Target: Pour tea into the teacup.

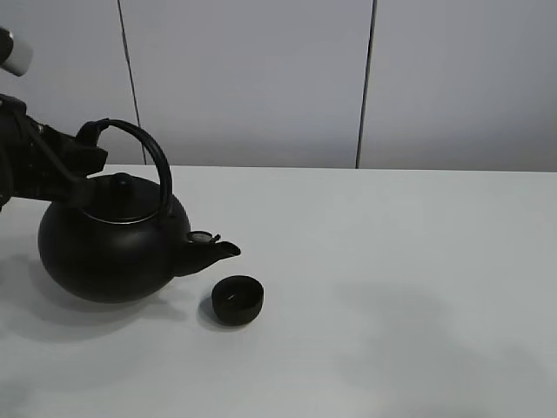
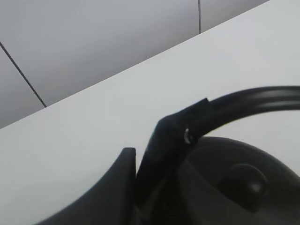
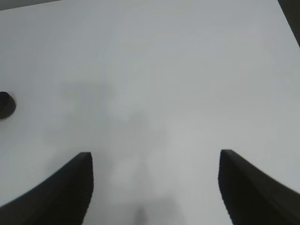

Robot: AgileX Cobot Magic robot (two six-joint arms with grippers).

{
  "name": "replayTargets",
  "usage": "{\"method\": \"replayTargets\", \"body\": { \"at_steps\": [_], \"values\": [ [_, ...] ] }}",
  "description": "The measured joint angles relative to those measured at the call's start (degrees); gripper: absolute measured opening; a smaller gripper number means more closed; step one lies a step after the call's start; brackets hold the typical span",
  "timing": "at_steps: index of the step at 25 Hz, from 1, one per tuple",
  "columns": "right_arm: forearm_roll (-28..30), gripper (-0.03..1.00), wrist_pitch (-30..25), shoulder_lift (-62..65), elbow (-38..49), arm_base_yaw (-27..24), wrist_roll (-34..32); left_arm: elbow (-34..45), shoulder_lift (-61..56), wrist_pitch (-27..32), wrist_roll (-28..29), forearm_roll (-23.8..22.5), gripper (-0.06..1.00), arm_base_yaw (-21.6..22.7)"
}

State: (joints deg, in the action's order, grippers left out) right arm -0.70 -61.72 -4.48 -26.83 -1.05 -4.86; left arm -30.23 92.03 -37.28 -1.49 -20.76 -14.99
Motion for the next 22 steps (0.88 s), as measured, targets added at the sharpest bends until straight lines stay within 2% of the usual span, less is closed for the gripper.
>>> {"method": "replayTargets", "body": {
  "at_steps": [22],
  "values": [
    [0.0,0.52,0.0,0.0,0.0,0.0,0.0,0.0,0.0,2.7,-0.3,1.8,0.15,0.0]
  ]
}}
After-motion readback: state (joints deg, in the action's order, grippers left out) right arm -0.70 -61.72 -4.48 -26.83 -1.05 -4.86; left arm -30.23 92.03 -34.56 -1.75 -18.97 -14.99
